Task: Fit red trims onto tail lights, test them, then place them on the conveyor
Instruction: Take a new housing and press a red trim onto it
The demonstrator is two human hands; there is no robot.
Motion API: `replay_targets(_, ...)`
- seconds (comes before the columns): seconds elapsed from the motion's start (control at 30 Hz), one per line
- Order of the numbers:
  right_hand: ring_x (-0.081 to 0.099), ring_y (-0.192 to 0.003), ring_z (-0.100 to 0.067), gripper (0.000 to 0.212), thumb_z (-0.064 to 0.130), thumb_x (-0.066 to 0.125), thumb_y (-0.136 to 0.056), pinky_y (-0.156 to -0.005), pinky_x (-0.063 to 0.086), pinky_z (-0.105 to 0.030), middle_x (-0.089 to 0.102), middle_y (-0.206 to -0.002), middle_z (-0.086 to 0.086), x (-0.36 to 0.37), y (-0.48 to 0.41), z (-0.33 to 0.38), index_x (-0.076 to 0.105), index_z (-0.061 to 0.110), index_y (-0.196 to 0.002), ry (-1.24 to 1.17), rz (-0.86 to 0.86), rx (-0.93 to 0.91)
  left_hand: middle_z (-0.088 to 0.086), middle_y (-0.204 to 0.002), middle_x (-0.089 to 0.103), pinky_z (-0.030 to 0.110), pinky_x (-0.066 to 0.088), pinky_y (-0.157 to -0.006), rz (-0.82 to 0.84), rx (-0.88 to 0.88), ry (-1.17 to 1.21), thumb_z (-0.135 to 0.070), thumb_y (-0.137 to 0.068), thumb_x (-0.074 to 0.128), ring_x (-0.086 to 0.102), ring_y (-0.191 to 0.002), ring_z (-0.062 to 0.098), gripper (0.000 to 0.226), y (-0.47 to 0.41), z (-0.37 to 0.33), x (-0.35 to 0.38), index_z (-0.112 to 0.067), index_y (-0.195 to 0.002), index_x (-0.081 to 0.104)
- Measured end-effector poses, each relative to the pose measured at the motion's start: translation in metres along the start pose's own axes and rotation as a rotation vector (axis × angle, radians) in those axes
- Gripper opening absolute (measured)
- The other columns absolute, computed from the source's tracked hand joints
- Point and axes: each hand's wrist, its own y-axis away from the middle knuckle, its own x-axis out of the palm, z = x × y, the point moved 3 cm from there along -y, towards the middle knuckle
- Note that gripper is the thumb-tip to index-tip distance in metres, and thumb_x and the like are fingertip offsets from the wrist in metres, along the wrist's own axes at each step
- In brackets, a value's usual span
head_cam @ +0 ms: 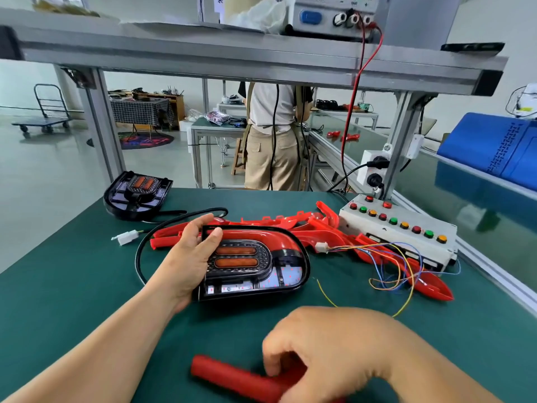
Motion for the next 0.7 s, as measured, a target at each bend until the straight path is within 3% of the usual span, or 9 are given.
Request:
replay_targets(0.1, 0.052, -0.062, 0.005, 0.018, 0.032, 0.075, -0.082, -0.056, 0.037, -0.008, 0.057, -0.07, 0.024, -0.009, 0.001, -0.021, 0.062, 0.031, -0.094, -0.23, -0.14, 0.075, 0.001, -0.124, 0.066, 0.034, 0.056, -0.088, -0.009, 0.031, -0.186, -0.028, -0.101, 0.05, 0.068, -0.104, 0.014, 0.034, 0.0, -0.002, -0.001, -0.037, -0.134, 0.047)
replay_targets(0.2, 0.054, -0.065, 0.0, 0.017, 0.027, 0.078, -0.081, -0.066, 0.044, -0.019, 0.06, -0.075, 0.023, -0.021, 0.007, -0.045, 0.064, 0.034, -0.087, -0.492, -0.398, 0.099, -0.001, -0.142, 0.048, 0.036, 0.034, -0.113, -0.182, 0.316, -0.751, -0.029, -0.099, 0.052, 0.047, -0.129, 0.017, 0.045, 0.007, -0.023, -0.005, -0.033, -0.143, 0.045)
replay_targets(0.27, 0.06, -0.074, -0.008, 0.016, 0.03, 0.079, -0.079, -0.073, 0.047, -0.025, 0.065, -0.086, 0.016, -0.024, 0.009, -0.056, 0.067, 0.037, -0.088, -0.498, -0.515, 0.123, -0.008, -0.126, 0.059, 0.024, 0.039, -0.105, -0.147, 0.548, -0.774, -0.034, -0.097, 0.052, 0.052, -0.12, 0.012, 0.029, 0.019, -0.042, 0.0, -0.041, -0.124, 0.06)
replay_targets(0.33, 0.062, -0.081, -0.006, 0.017, 0.03, 0.079, -0.079, -0.077, 0.047, -0.021, 0.067, -0.092, 0.012, -0.023, 0.006, -0.06, 0.068, 0.039, -0.088, -0.444, -0.588, 0.122, -0.011, -0.102, 0.07, 0.011, 0.048, -0.085, 0.141, 0.481, -0.585, -0.046, -0.093, 0.058, 0.063, -0.096, 0.002, 0.016, 0.033, -0.05, 0.012, -0.047, -0.103, 0.07)
replay_targets(0.4, 0.058, -0.084, 0.004, 0.021, 0.034, 0.078, -0.078, -0.075, 0.042, -0.011, 0.062, -0.092, 0.016, -0.021, 0.001, -0.06, 0.069, 0.041, -0.095, -0.377, -0.675, 0.091, -0.015, -0.096, 0.072, 0.007, 0.048, -0.076, 0.362, 0.4, -0.64, -0.038, -0.087, 0.072, 0.067, -0.086, 0.0, 0.015, 0.04, -0.044, 0.022, -0.045, -0.099, 0.073)
replay_targets(0.47, 0.056, -0.092, 0.004, 0.031, 0.038, 0.076, -0.079, -0.084, 0.039, -0.01, 0.06, -0.099, 0.016, -0.021, -0.001, -0.065, 0.068, 0.043, -0.108, -0.33, -0.82, 0.096, -0.019, -0.083, 0.072, 0.006, 0.046, -0.068, 0.331, 0.398, -0.734, -0.021, -0.083, 0.076, 0.065, -0.074, -0.003, 0.02, 0.039, -0.04, 0.021, -0.041, -0.089, 0.076)
replay_targets(0.53, 0.062, -0.091, -0.005, 0.032, 0.031, 0.076, -0.083, -0.087, 0.046, -0.018, 0.063, -0.102, 0.008, -0.021, -0.001, -0.074, 0.064, 0.041, -0.111, -0.577, -0.973, 0.136, -0.012, -0.068, 0.069, 0.009, 0.045, -0.059, 0.237, 0.366, -0.583, -0.018, -0.081, 0.074, 0.058, -0.058, 0.0, 0.019, 0.035, -0.042, 0.014, -0.036, -0.081, 0.078)
replay_targets(0.6, 0.066, -0.076, -0.012, 0.023, 0.019, 0.071, -0.088, -0.071, 0.053, -0.024, 0.065, -0.088, 0.003, -0.017, -0.004, -0.08, 0.065, 0.035, -0.104, -0.898, -1.025, 0.155, -0.005, -0.072, 0.071, 0.012, 0.048, -0.064, 0.178, 0.343, -0.475, -0.028, -0.074, 0.071, 0.06, -0.061, 0.007, 0.013, 0.032, -0.046, 0.006, -0.036, -0.083, 0.077)
replay_targets(0.7, 0.067, -0.077, -0.018, 0.019, 0.013, 0.071, -0.088, -0.074, 0.055, -0.031, 0.068, -0.083, 0.001, -0.013, -0.009, -0.088, 0.068, 0.029, -0.098, -0.83, -1.057, 0.23, -0.018, -0.086, 0.074, 0.011, 0.048, -0.075, 0.228, 0.365, -0.725, -0.03, -0.079, 0.073, 0.066, -0.076, -0.003, 0.017, 0.034, -0.046, 0.004, -0.045, -0.087, 0.074)
